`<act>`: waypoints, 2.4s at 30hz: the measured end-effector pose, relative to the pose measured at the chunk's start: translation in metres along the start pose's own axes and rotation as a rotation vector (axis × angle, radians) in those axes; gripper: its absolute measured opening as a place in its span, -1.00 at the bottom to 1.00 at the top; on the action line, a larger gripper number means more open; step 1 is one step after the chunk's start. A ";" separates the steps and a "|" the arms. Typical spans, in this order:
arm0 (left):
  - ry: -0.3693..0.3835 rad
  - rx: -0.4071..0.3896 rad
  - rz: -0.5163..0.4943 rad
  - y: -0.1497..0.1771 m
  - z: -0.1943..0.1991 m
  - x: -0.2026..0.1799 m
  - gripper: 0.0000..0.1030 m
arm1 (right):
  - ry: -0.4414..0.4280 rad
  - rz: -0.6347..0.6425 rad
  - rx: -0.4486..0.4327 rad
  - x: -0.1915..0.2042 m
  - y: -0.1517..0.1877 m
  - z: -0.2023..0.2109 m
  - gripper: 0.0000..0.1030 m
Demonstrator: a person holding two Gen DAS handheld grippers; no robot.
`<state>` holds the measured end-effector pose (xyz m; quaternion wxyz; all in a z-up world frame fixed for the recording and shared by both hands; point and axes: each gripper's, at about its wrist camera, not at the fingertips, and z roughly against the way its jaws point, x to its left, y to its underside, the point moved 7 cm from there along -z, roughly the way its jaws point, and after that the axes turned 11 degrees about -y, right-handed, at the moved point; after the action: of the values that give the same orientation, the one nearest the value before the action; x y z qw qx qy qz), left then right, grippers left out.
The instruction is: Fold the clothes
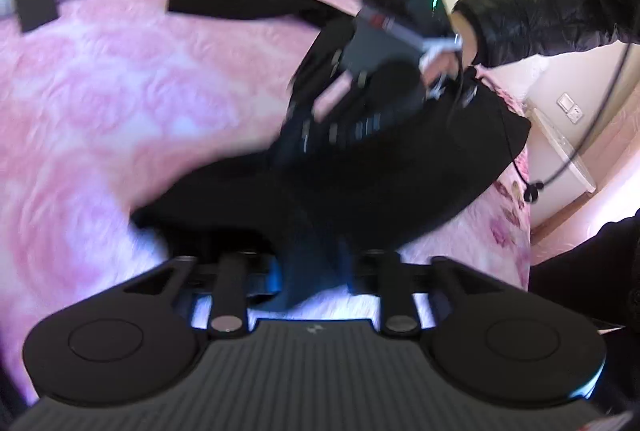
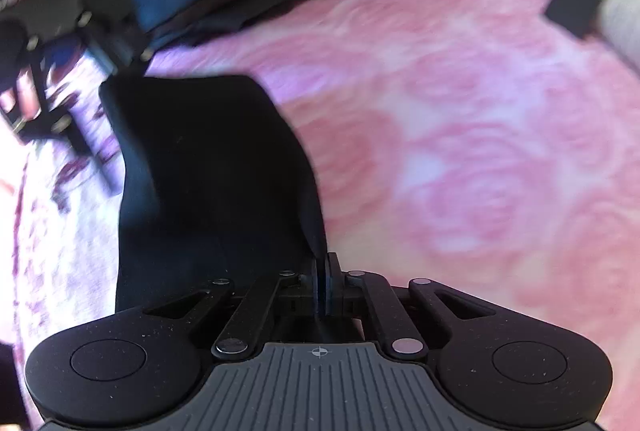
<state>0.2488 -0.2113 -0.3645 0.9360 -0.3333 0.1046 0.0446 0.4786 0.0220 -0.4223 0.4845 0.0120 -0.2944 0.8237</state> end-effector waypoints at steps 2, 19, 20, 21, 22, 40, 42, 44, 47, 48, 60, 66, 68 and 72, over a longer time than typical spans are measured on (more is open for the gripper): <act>-0.041 0.013 -0.001 0.007 0.000 0.010 -0.38 | 0.007 -0.068 -0.031 -0.013 0.001 0.009 -0.96; -0.059 0.175 -0.022 -0.003 -0.032 0.037 -0.94 | 0.201 -0.172 -0.124 -0.080 0.002 0.038 -1.00; -0.056 0.181 0.036 -0.005 -0.031 0.043 -0.94 | 0.175 -0.179 -0.129 -0.079 0.002 0.040 -1.00; -0.072 0.187 0.090 -0.007 -0.029 0.050 -0.94 | 0.159 -0.181 -0.137 -0.075 0.001 0.043 -1.00; -0.097 0.191 0.140 -0.008 -0.028 0.059 -0.95 | 0.147 -0.180 -0.144 -0.071 0.002 0.046 -1.00; -0.132 0.264 0.424 -0.008 -0.040 0.067 -0.86 | 0.438 0.046 0.038 0.107 0.121 0.038 0.47; -0.119 0.251 0.450 -0.012 -0.031 0.068 -0.87 | 0.469 0.097 0.072 0.132 0.134 0.031 0.43; -0.117 0.244 0.462 -0.015 -0.019 0.064 -0.87 | 0.491 0.144 0.101 0.155 0.145 0.025 -0.42; -0.130 0.246 0.487 -0.013 0.008 0.050 -0.88 | 0.453 0.183 0.112 0.169 0.146 0.027 -0.93; -0.144 0.254 0.490 -0.009 0.018 0.044 -0.88 | 0.440 0.197 0.116 0.174 0.146 0.028 -0.94; -0.293 0.400 0.546 0.070 0.024 0.016 -0.81 | 0.350 0.222 0.185 0.214 0.158 0.002 -0.92; -0.486 0.393 0.405 0.038 0.052 0.027 -0.80 | 0.400 0.122 0.172 0.222 0.166 0.041 -0.82; -0.513 0.360 0.366 0.016 0.058 0.026 -0.74 | 0.462 0.042 0.175 0.214 0.177 0.064 -0.82; -0.511 0.321 0.249 -0.039 0.047 0.017 -0.59 | 0.543 -0.253 0.147 0.178 0.206 0.124 -0.84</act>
<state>0.2791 -0.2112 -0.3092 0.9599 -0.1439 -0.0881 0.2241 0.1851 0.0276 -0.3627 0.6419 -0.1368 -0.0900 0.7491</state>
